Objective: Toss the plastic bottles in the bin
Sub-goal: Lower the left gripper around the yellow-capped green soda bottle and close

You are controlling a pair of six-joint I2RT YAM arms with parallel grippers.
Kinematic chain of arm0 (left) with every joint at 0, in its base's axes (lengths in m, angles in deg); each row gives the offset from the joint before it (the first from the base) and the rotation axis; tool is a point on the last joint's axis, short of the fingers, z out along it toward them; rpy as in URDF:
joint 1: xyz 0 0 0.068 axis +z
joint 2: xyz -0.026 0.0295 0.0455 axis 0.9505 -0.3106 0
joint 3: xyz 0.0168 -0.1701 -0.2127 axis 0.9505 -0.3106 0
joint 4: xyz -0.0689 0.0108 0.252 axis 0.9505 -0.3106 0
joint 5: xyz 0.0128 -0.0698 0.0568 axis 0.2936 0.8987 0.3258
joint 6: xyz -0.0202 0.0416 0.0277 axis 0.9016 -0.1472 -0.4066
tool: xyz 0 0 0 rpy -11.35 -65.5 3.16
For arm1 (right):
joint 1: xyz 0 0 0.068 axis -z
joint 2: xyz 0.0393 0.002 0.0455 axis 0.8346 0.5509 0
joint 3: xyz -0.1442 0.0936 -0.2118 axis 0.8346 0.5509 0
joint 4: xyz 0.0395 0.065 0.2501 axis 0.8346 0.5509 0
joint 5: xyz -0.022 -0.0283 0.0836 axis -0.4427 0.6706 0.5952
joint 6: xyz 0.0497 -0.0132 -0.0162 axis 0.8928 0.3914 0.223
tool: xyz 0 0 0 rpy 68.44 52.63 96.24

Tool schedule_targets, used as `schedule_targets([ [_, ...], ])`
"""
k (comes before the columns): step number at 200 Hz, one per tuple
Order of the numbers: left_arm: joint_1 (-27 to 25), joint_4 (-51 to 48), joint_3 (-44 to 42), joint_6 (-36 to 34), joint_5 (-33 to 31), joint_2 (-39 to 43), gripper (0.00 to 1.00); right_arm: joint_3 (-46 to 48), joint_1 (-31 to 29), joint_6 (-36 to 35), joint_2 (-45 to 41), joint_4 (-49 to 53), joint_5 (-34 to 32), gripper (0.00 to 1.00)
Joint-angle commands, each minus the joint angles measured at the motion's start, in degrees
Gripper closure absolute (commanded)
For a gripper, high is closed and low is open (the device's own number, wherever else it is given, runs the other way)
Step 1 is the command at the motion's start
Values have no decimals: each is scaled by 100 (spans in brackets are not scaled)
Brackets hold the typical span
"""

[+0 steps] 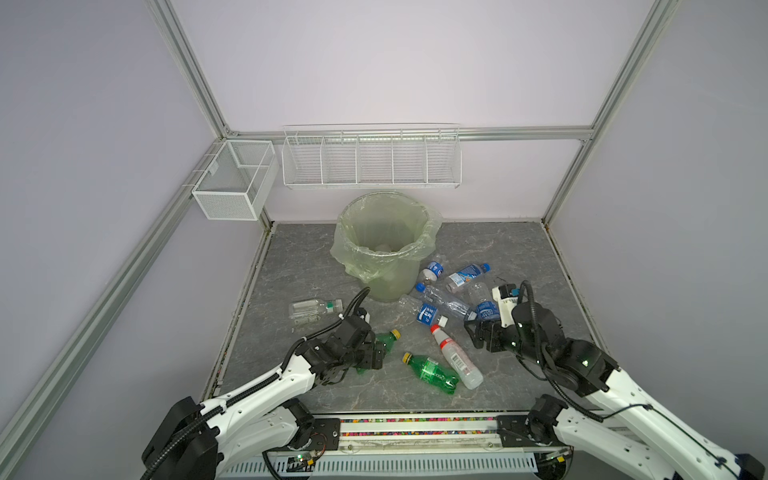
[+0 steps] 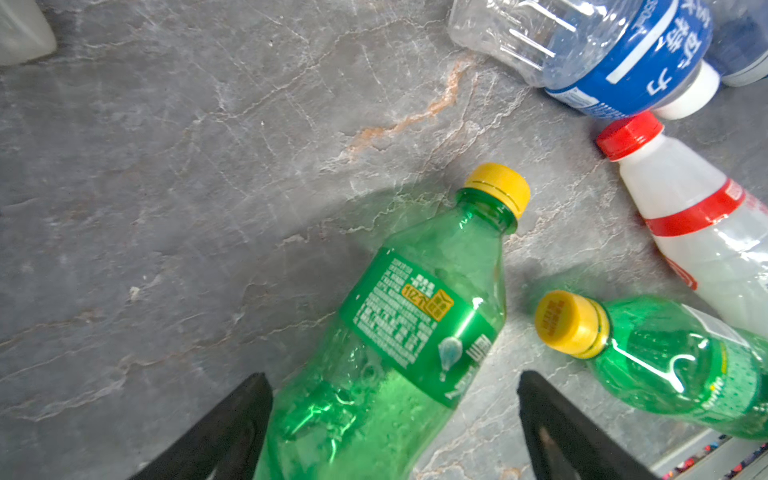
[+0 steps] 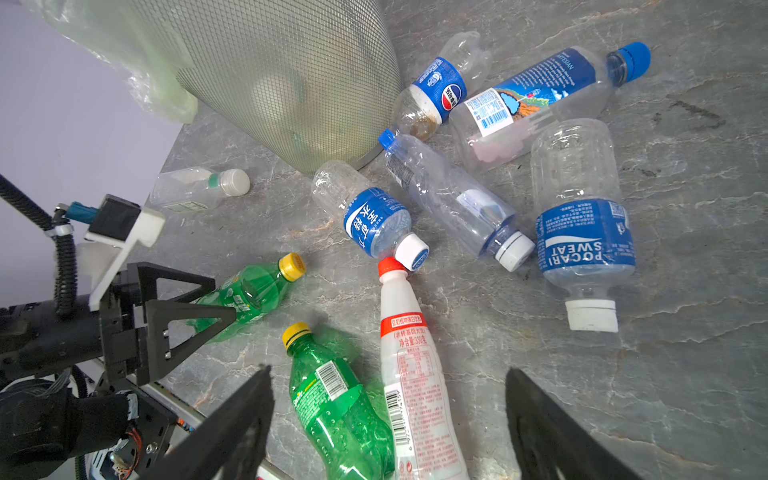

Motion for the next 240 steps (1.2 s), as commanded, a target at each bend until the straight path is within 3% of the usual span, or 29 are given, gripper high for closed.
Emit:
schedule_targets([
  [1,-47,165,-120,-12,-34,-64,13,108,-4,172,-148,204,-98,12],
  [126,-341,638,-303,548,117,-319,27,335,-10,372,-262,61,-152,12],
  [176,-340,440,-54,250,145,-517,26,276,-6,397,-278,41,-171,12],
  [208,-346,-344,308,-142,30,-855,22,226,-4,327,-324,252,-280,12],
  [240,-352,-346,218,-43,118,-795,18,307,-8,395,-432,165,-339,12],
])
